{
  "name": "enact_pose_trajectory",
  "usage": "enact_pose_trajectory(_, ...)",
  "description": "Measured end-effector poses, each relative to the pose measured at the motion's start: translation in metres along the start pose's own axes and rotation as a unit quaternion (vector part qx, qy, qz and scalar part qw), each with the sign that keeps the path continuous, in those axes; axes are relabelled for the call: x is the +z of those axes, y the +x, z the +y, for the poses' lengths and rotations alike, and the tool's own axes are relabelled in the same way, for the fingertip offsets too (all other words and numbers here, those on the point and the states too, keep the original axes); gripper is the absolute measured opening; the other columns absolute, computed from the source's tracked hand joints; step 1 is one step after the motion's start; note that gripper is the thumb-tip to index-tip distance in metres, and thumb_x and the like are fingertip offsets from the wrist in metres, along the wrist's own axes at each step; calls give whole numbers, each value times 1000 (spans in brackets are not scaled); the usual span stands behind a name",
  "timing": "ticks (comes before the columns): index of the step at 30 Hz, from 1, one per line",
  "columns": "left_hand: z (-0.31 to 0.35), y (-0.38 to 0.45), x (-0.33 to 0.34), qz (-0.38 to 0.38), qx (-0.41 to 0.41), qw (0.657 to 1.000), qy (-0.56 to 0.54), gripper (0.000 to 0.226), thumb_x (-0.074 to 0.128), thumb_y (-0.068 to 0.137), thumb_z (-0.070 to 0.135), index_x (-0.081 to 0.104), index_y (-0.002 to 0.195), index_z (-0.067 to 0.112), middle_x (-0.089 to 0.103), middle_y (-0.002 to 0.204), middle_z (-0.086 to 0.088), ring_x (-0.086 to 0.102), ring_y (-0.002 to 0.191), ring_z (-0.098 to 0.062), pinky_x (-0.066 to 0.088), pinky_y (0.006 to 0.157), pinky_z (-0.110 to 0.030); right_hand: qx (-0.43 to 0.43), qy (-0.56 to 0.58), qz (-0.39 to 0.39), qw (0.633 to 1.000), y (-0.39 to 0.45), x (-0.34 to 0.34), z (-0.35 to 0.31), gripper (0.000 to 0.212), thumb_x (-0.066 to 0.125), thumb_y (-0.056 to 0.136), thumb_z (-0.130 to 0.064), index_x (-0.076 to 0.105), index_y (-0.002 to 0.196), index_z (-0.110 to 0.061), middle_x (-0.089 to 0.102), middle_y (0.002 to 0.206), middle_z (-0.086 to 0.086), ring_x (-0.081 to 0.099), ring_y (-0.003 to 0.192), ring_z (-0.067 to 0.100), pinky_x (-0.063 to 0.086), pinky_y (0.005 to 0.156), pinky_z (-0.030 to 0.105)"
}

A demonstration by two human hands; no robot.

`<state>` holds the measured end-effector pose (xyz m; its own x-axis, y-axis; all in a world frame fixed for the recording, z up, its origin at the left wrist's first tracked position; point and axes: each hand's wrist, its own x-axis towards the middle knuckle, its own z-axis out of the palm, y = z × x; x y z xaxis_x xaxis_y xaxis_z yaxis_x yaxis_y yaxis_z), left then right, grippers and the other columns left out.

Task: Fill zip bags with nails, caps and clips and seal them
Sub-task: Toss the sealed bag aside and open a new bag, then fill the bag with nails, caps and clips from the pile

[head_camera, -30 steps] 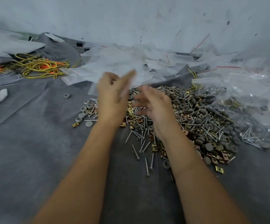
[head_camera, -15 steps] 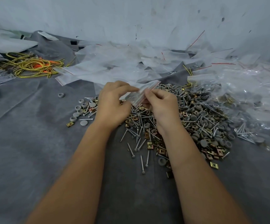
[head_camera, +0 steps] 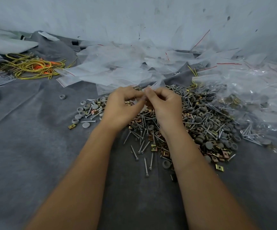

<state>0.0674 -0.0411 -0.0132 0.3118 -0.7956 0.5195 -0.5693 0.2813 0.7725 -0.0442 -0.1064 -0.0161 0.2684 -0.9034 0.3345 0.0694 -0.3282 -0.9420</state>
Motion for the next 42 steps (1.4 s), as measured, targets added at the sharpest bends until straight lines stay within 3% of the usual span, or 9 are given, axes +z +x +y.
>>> enact_pose_trajectory(7,-9,2,-13,-43,-127,969,-208,25,58,91,1,68,114,-2,73,97,-14,69,92,-17,50,82,-20,-68,-76,-15,995,-5,1,-9,30,78,80,-20,61,58,-32,60,52,-19,53,51,-4,41,54,13)
enact_pose_trajectory(10,-14,5,-14,68,-152,961,-220,17,58,92,6,72,100,2,72,93,-8,66,88,-16,47,82,-26,-66,-117,-33,990,-6,1,-8,24,78,80,-21,64,62,-27,59,56,-14,50,54,0,42,56,17)
enact_pose_trajectory(13,-18,7,-13,245,-93,961,-90,14,54,93,14,65,86,19,62,78,11,54,70,0,42,70,-18,-69,-157,-27,985,-6,1,-7,22,74,84,-18,63,65,-21,59,63,-10,52,57,1,43,57,14)
enact_pose_trajectory(18,-20,5,-11,226,-1,971,74,9,60,87,9,57,87,17,56,81,7,48,71,-8,46,67,-31,-76,-134,-14,988,-6,1,-7,21,67,88,-16,59,68,-14,59,65,-3,51,59,5,45,59,22)
enact_pose_trajectory(21,-13,7,-25,398,89,904,132,9,50,93,3,58,94,5,50,90,-3,43,82,-8,40,72,-27,-78,-179,-48,980,-8,5,-6,15,67,88,-19,62,75,-25,61,71,-11,56,65,2,50,64,23)
enact_pose_trajectory(24,-15,8,-37,496,65,846,185,22,43,96,3,59,110,-2,54,98,-19,45,91,-22,29,78,-22,-96,-293,-79,948,-9,8,0,5,64,90,-19,67,91,-23,65,83,-13,61,79,6,54,76,33)
enact_pose_trajectory(29,-30,8,-30,257,-39,933,248,28,44,94,3,65,113,6,53,112,-18,55,97,-29,42,80,-34,-133,-473,-146,859,-10,10,9,29,61,91,-27,66,118,-21,67,110,2,56,106,24,46,94,40)
enact_pose_trajectory(32,-41,7,-18,99,-134,944,285,26,51,90,7,70,106,17,60,109,-12,58,98,-32,48,84,-40,-145,-495,-188,836,-11,11,10,34,60,90,-39,66,122,-30,64,114,2,48,111,25,40,96,41)
enact_pose_trajectory(42,-40,3,-13,68,-157,945,277,21,53,85,15,67,97,25,66,95,-5,61,90,-27,49,84,-43,-195,-508,-188,817,-10,18,6,15,62,89,-29,76,89,-23,60,87,-2,56,94,25,42,81,36)
